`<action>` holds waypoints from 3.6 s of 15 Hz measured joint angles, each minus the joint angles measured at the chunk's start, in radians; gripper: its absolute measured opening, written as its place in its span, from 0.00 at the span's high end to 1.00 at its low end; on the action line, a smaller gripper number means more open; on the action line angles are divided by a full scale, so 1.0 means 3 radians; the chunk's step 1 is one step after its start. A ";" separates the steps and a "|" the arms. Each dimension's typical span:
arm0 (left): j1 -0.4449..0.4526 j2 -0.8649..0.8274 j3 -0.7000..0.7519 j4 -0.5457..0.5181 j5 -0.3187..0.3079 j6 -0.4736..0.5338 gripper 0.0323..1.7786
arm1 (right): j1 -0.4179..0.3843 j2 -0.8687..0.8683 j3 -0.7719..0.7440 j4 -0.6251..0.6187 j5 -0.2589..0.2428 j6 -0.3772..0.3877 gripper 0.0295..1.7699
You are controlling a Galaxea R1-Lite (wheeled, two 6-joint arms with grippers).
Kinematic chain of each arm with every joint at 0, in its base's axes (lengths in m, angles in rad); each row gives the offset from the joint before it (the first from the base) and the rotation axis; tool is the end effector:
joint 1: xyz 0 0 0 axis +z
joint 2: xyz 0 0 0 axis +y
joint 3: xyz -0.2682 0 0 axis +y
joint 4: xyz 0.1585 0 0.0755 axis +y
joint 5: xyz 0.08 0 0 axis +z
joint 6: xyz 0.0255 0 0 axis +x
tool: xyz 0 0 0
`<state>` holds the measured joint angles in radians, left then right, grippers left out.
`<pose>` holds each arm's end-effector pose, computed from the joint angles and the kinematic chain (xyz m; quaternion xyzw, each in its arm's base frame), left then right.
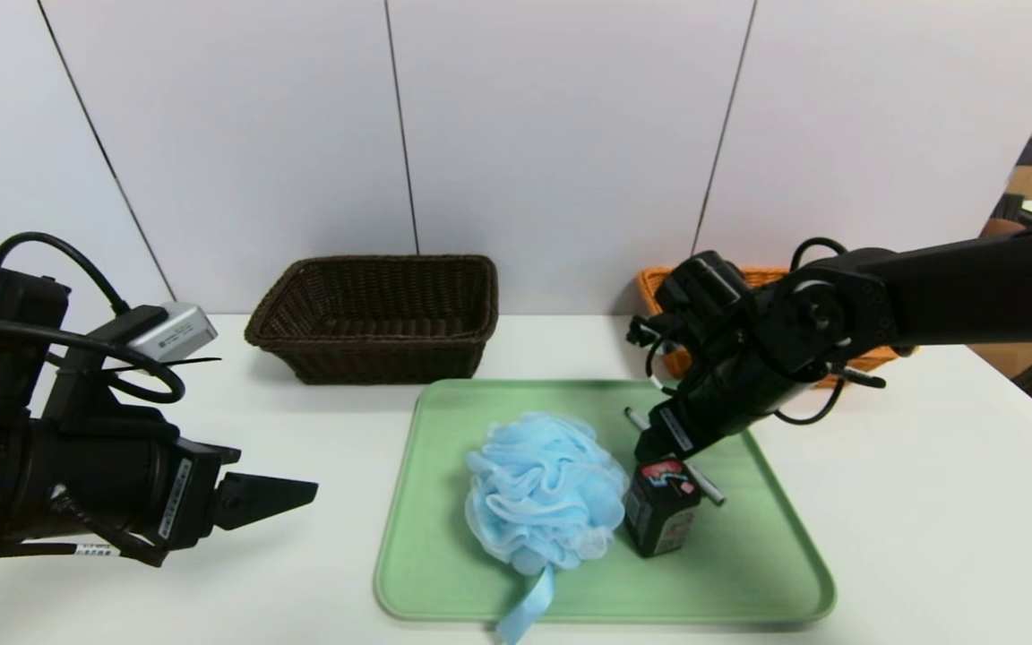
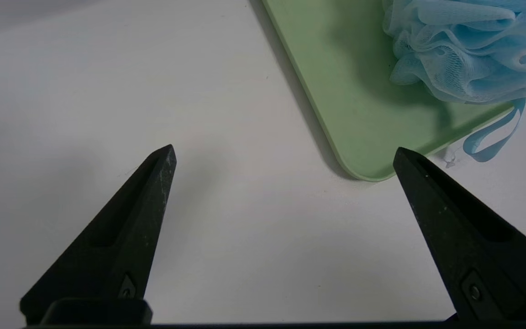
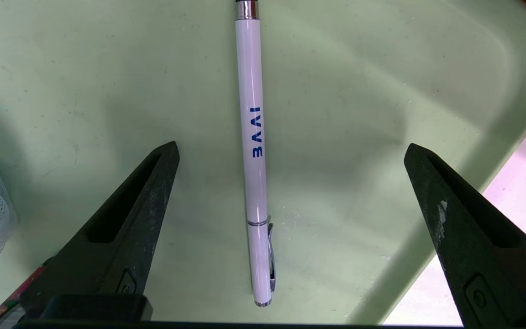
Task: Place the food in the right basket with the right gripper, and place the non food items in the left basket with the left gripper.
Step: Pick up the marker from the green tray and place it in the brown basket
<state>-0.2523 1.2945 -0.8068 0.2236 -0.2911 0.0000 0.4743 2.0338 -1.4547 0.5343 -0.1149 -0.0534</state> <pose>0.1738 -0.0524 0.1823 -0.0068 0.3481 -0.2516 0.9030 0.3041 0.1528 0.1219 -0.1757 0.5014 0.1652 0.8309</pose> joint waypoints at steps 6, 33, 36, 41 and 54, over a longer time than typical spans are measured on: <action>-0.0002 -0.0003 0.0002 0.0001 0.0000 0.0000 0.05 | -0.0024 0.0052 -0.0019 -0.0006 0.0024 0.0023 0.04; -0.0018 -0.0024 0.0020 -0.0003 -0.0001 0.0000 0.05 | -0.0101 0.0033 -0.0018 0.0005 0.0234 0.0150 0.04; -0.0018 -0.0028 0.0020 -0.0004 -0.0001 0.0000 0.05 | -0.0099 0.0030 -0.0018 0.0006 0.0238 0.0148 0.14; -0.0018 -0.0033 0.0020 -0.0004 0.0001 0.0000 0.05 | -0.0099 0.0030 -0.0009 0.0005 0.0235 0.0154 0.53; -0.0028 -0.0088 0.0020 -0.0003 0.0005 -0.0012 0.05 | -0.0050 -0.0116 -0.0011 -0.0019 0.0245 0.0154 0.96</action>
<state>-0.2606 1.2681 -0.8009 0.2228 -0.2896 -0.0036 0.4594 1.9989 -1.4581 0.5285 -0.0413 -0.0072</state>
